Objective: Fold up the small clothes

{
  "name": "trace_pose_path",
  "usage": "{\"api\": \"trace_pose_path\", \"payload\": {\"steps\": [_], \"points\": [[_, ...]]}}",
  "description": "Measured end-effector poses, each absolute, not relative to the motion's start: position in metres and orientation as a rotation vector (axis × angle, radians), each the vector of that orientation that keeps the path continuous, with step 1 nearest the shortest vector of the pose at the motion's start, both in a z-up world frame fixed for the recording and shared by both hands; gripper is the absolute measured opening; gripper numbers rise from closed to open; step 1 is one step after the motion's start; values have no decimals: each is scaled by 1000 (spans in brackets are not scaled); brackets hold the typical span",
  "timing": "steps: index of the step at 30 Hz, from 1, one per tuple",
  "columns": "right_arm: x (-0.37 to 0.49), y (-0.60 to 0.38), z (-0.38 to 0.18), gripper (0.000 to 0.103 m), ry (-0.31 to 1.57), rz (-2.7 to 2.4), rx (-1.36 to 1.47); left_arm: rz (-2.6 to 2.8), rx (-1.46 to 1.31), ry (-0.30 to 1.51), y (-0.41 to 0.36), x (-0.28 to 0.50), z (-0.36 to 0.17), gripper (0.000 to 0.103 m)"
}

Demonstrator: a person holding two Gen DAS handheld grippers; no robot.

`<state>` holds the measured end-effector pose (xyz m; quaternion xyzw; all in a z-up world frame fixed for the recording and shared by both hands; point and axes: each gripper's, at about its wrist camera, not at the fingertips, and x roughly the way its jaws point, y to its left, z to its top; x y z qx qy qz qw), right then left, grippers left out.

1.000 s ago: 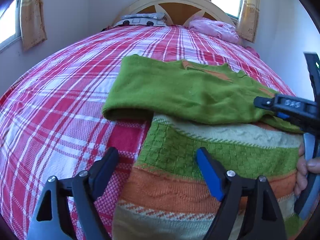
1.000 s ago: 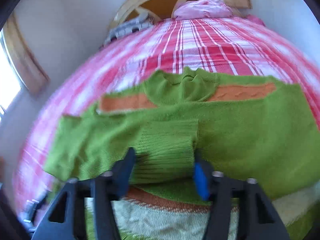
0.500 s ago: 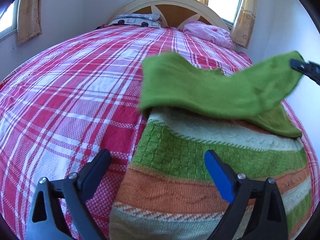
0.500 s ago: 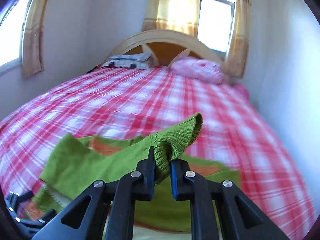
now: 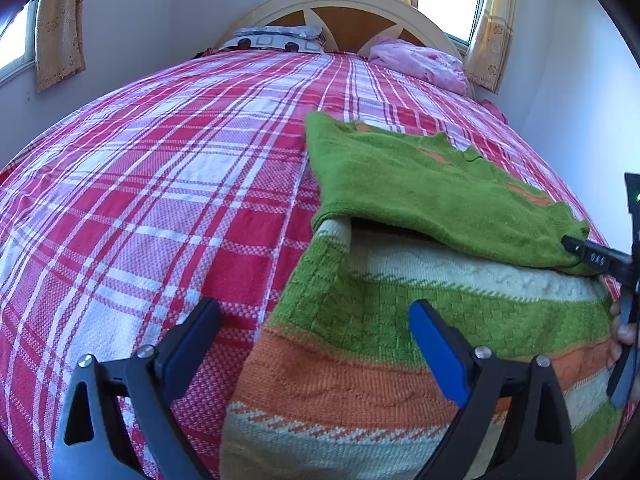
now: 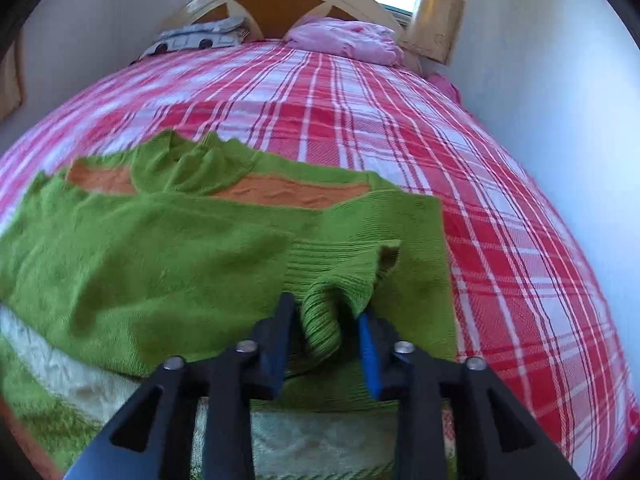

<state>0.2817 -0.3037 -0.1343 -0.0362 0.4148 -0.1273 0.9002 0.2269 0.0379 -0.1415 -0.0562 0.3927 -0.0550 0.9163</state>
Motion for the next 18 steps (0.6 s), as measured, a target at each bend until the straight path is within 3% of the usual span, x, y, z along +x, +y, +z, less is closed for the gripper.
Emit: {"api": "trace_pose_path", "payload": {"steps": [6, 7, 8, 9, 18], "points": [[235, -343, -94, 40, 695, -452, 26, -112, -113, 809, 38, 227, -142, 98], [227, -345, -90, 39, 678, -421, 60, -112, -112, 809, 38, 227, -142, 98], [223, -345, -87, 31, 674, -375, 86, -113, -113, 809, 38, 227, -142, 98], [220, -342, -87, 26, 684, -321, 103, -113, -114, 808, 38, 227, -142, 98], [255, -314, -143, 27, 880, -174, 110, -114, -107, 811, 37, 227, -142, 99]]}}
